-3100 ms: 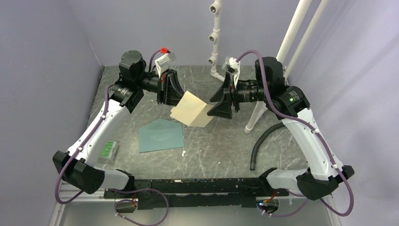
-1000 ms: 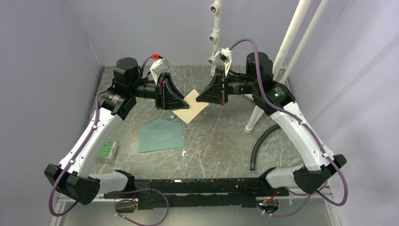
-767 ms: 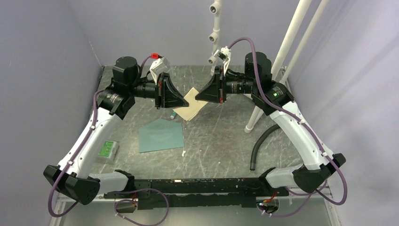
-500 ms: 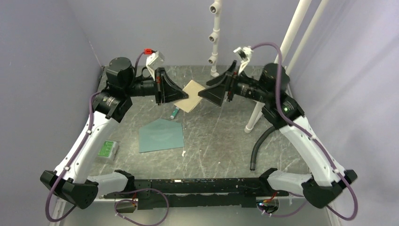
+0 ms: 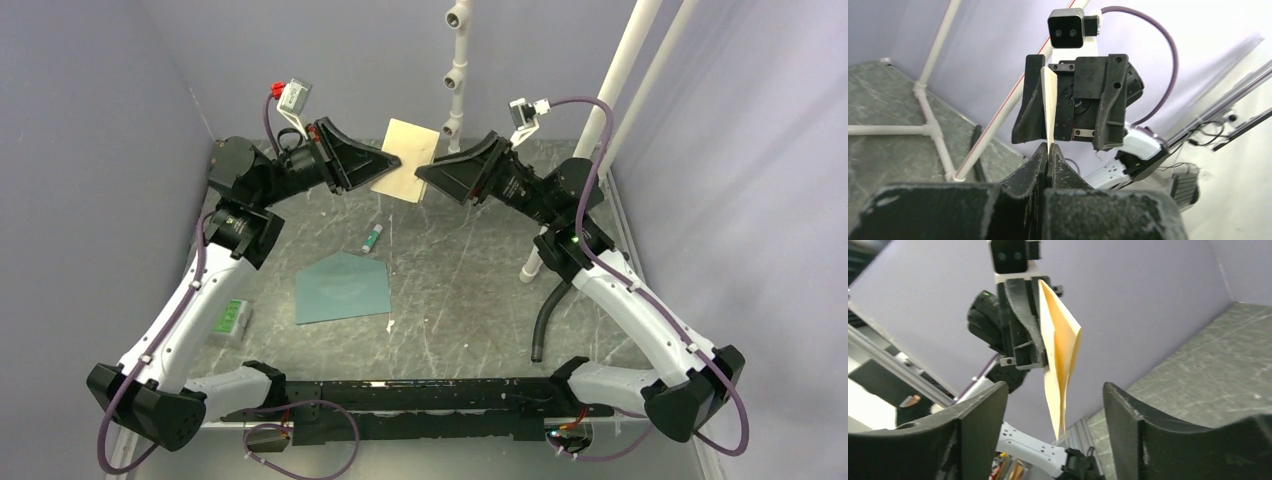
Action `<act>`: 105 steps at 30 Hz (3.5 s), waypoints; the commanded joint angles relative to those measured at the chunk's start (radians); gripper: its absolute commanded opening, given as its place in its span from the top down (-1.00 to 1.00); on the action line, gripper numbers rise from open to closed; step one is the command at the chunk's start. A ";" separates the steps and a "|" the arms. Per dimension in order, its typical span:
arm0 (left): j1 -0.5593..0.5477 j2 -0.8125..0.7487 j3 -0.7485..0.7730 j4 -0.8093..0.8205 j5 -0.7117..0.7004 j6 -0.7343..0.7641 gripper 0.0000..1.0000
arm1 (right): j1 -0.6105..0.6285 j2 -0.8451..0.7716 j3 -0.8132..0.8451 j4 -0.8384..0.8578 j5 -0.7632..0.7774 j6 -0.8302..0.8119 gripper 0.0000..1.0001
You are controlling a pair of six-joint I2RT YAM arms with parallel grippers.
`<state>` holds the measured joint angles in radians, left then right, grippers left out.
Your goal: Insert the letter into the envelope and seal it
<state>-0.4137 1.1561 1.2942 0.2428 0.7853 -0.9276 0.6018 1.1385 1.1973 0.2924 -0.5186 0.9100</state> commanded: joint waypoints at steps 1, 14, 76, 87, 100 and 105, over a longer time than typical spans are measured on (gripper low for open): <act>-0.002 0.008 -0.003 0.151 -0.029 -0.206 0.95 | 0.011 0.011 0.026 0.241 -0.052 0.123 -0.24; 0.005 0.018 -0.019 0.203 0.018 -0.276 -0.08 | 0.013 0.019 0.068 0.081 -0.027 0.066 1.00; 0.432 0.219 -0.417 -0.809 -0.840 0.202 -0.82 | 0.028 0.571 0.131 -0.363 0.246 -0.530 1.00; 0.459 0.247 -0.470 -0.784 -0.850 0.247 -0.78 | 0.091 0.883 0.326 -0.147 0.122 -0.506 1.00; 0.469 0.194 -0.491 -0.969 -0.887 0.062 -0.85 | 0.198 1.105 0.545 -0.287 0.260 -0.567 1.00; 0.469 0.129 -0.535 -0.995 -0.847 0.036 -0.85 | 0.214 1.055 0.457 -0.288 0.270 -0.575 1.00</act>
<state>0.0521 1.3518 0.7895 -0.6956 -0.0757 -0.8383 0.8112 2.2459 1.6928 0.0139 -0.2874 0.3679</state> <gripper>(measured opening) 0.923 0.010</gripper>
